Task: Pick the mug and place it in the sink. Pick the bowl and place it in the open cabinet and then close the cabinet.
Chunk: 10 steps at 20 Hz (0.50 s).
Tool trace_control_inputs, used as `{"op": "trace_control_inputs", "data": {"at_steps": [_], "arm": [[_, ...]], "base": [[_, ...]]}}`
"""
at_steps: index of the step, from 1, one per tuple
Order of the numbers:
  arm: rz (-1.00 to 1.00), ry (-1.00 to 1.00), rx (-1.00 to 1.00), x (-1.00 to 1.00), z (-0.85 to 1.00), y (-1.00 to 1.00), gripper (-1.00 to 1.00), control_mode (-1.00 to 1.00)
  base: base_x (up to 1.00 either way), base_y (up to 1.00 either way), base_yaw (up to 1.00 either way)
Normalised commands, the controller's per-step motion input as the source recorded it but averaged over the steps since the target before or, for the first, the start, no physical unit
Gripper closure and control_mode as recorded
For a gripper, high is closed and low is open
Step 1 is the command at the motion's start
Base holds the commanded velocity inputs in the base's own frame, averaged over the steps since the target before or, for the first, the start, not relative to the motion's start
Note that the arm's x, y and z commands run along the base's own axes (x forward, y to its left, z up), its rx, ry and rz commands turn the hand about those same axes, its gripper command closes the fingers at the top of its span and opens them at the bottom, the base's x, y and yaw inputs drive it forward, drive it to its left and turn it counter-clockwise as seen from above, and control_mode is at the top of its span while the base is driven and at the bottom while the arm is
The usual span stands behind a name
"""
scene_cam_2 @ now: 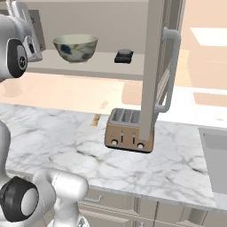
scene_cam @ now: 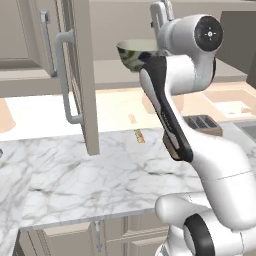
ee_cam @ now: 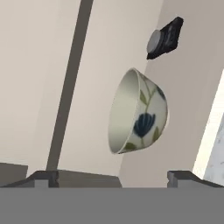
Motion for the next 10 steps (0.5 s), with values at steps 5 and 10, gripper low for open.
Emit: {"op": "trace_control_inputs", "data": {"at_steps": [5, 10], "arm": [[0.08, 0.06, -0.12, -1.0, 0.0, 0.0, -1.0, -1.0], [0.0, -0.06, -0.16, -0.86, 0.03, -0.01, -1.0, -1.0]], "base": [[0.0, 0.0, 0.0], [0.0, 0.0, 0.0]]}}
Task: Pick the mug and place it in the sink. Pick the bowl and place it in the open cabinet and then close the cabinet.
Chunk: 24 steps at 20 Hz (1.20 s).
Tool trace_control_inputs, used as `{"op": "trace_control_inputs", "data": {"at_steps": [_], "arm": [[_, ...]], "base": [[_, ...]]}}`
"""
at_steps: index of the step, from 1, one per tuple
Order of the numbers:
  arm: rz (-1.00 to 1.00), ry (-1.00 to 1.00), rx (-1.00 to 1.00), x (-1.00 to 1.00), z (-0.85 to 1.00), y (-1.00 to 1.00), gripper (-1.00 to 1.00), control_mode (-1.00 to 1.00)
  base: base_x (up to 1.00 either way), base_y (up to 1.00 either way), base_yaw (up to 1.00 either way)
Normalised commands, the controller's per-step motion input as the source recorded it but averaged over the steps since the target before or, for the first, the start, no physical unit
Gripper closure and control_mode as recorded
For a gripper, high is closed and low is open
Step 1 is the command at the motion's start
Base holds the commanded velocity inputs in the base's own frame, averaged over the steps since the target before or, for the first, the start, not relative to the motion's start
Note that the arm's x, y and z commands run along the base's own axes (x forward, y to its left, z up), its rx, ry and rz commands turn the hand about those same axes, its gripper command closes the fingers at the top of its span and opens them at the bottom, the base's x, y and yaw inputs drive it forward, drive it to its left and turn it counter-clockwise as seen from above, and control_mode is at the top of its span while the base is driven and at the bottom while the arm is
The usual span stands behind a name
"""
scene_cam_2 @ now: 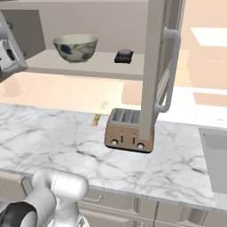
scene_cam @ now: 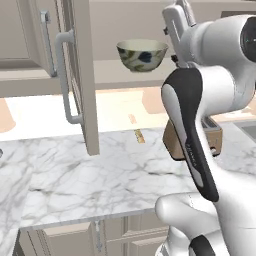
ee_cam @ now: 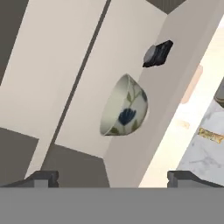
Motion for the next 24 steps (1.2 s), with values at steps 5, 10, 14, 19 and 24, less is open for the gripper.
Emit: {"op": "trace_control_inputs", "data": {"at_steps": [5, 10, 14, 19, 24], "arm": [[0.07, 0.25, -0.22, -0.07, 0.01, 0.14, -1.0, -1.0], [0.16, 0.19, -0.26, 0.1, 0.0, -0.11, -1.0, -1.0], [0.19, 0.17, -0.36, 0.07, -0.13, -0.32, -1.0, -1.0], [0.14, 0.15, -0.55, -0.04, -0.55, -0.18, -1.0, -1.0], [0.0, 0.02, -0.04, -0.03, -0.07, 0.0, -1.0, -1.0]], "base": [[0.0, 0.0, 0.0], [0.0, 0.0, 0.0], [0.0, 0.0, 0.0], [0.0, 0.0, 0.0], [0.0, 0.0, 0.0]]}}
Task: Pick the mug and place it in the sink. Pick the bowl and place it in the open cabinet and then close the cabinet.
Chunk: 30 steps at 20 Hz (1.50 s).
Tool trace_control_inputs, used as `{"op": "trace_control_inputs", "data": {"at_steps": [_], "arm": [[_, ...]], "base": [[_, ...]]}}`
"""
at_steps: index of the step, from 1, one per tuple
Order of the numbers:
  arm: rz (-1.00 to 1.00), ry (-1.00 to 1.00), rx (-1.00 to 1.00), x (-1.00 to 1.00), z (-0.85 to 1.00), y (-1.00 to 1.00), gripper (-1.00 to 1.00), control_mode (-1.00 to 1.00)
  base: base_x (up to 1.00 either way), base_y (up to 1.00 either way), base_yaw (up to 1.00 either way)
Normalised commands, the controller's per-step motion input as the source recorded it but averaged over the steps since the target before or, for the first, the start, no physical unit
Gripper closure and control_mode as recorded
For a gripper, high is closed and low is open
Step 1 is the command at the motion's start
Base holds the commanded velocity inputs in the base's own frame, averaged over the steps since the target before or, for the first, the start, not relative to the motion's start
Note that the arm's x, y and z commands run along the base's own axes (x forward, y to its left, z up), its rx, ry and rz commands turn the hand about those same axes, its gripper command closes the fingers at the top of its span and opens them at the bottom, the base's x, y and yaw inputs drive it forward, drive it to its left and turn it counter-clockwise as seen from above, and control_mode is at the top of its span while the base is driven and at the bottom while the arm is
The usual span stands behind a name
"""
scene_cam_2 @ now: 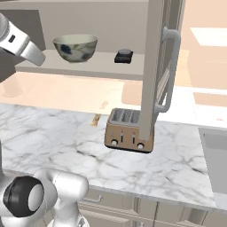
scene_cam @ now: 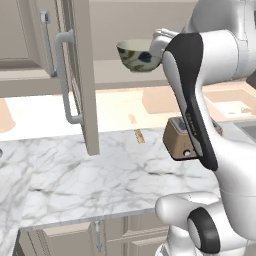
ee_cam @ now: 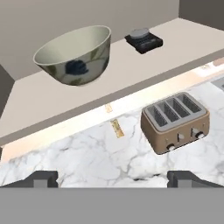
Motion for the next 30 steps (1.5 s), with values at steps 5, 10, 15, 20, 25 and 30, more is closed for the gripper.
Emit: {"op": "trace_control_inputs", "data": {"at_steps": [5, 10, 15, 20, 25, 30], "arm": [[-0.02, -0.04, -0.04, -0.22, 0.0, 0.13, -1.0, -1.0], [-0.04, -0.16, -0.11, -0.65, 0.19, 0.21, -1.0, -1.0], [-0.08, -0.09, -0.2, -0.7, 0.07, 0.48, -1.0, -1.0], [-0.27, -0.04, -0.09, -0.82, 0.0, 0.13, -1.0, -1.0], [-0.21, -0.04, -0.06, -0.95, 0.0, 0.01, -1.0, -1.0], [-0.19, -0.04, -0.08, -1.0, 0.03, 0.0, -1.0, -1.0]], "base": [[0.0, 0.0, 0.0], [0.0, 0.0, 0.0], [0.0, 0.0, 0.0], [0.0, 0.0, 0.0], [0.0, 0.0, 0.0], [0.0, 0.0, 0.0]]}}
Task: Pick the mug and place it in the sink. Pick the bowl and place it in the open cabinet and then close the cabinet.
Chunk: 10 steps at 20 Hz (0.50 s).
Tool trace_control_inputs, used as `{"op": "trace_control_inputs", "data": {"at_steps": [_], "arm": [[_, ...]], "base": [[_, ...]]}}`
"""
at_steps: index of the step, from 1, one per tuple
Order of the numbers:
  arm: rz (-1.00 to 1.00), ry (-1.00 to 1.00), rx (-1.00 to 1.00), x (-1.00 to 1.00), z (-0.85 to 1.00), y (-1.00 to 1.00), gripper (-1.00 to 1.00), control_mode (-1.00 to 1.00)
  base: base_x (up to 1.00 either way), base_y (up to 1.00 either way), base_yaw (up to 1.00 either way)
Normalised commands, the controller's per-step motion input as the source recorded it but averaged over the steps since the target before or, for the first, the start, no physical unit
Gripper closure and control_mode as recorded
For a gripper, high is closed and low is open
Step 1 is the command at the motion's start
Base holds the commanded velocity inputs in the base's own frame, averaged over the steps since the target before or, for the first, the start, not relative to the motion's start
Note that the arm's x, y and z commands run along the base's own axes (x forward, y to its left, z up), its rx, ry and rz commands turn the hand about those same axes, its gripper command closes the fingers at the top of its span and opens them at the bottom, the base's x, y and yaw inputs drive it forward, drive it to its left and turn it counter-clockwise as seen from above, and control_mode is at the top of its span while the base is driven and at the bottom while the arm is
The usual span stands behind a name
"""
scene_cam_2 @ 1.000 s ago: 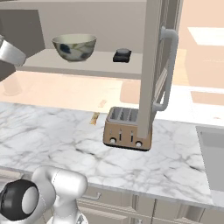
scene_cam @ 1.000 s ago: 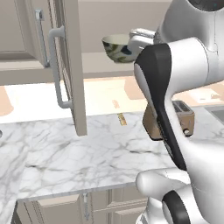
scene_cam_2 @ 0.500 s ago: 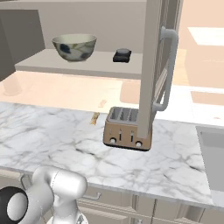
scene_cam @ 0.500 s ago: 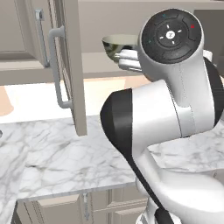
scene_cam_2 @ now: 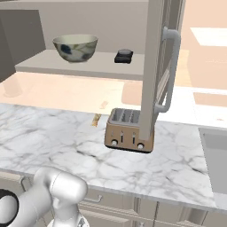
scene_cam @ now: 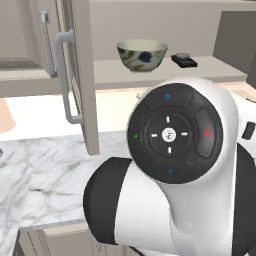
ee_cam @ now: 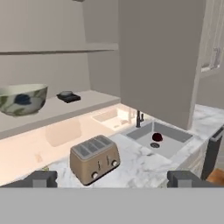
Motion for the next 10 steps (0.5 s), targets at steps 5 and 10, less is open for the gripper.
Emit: {"op": "trace_control_inputs", "data": {"at_steps": [5, 10], "arm": [[-0.14, -0.03, -0.05, -0.89, -0.06, 0.25, -1.0, -1.0], [-0.05, -0.19, -0.11, -0.59, -0.02, 0.61, -1.0, -1.0]], "base": [[0.0, 0.0, 0.0], [0.0, 0.0, 0.0]]}}
